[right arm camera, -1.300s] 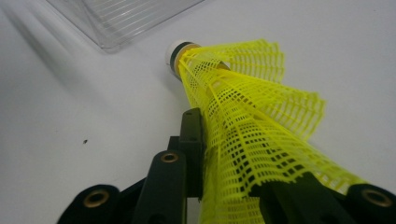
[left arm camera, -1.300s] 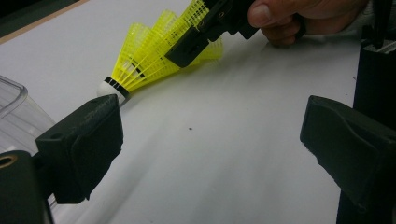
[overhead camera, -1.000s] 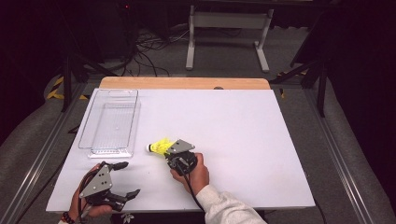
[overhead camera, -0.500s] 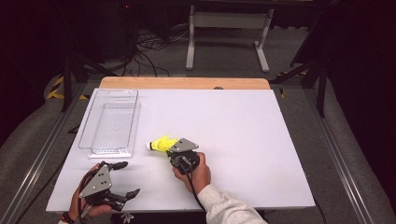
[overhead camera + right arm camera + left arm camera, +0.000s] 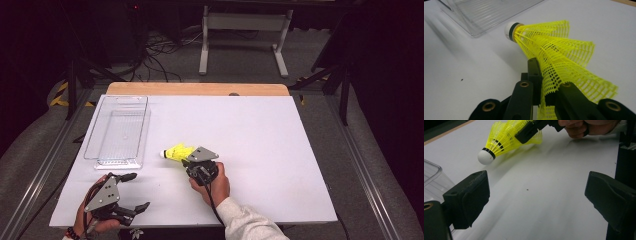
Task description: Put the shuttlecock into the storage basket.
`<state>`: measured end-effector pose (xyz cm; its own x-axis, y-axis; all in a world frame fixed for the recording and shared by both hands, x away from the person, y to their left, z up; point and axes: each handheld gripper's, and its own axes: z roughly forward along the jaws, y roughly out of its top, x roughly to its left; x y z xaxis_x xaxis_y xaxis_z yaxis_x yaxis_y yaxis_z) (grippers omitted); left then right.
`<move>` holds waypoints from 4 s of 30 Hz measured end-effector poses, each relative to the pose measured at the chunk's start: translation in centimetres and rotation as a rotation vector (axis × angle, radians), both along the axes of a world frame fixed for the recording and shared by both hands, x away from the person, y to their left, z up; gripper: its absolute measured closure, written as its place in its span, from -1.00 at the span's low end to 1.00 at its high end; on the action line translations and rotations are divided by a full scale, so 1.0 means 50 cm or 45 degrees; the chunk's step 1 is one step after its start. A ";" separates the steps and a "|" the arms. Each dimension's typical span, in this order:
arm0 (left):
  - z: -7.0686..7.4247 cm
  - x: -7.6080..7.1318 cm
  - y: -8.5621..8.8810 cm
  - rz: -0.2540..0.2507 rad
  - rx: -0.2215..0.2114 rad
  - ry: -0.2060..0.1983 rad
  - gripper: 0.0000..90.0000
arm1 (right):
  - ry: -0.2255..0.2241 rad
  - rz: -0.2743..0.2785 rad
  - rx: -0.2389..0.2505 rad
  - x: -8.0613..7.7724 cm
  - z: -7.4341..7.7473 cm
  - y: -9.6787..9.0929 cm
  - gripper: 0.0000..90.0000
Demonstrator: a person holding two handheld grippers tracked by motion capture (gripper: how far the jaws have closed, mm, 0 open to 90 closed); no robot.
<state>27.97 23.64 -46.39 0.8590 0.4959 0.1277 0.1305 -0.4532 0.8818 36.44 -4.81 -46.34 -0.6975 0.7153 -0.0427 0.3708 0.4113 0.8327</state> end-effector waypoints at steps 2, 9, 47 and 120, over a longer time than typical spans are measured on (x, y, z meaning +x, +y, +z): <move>0.000 0.000 0.000 0.000 0.002 -0.004 -0.85 | 0.001 -0.002 -0.001 0.000 0.000 -0.002 0.94; 0.000 0.000 0.001 0.003 -0.003 0.002 -0.85 | -0.018 -0.002 -0.019 -0.001 0.001 -0.031 0.94; 0.000 0.001 0.005 0.016 -0.005 -0.010 -0.88 | -0.090 -0.020 0.051 0.031 0.080 -0.095 0.95; -0.003 -0.002 0.011 0.005 -0.019 0.018 -0.89 | -0.159 0.262 0.009 0.057 0.175 0.041 0.95</move>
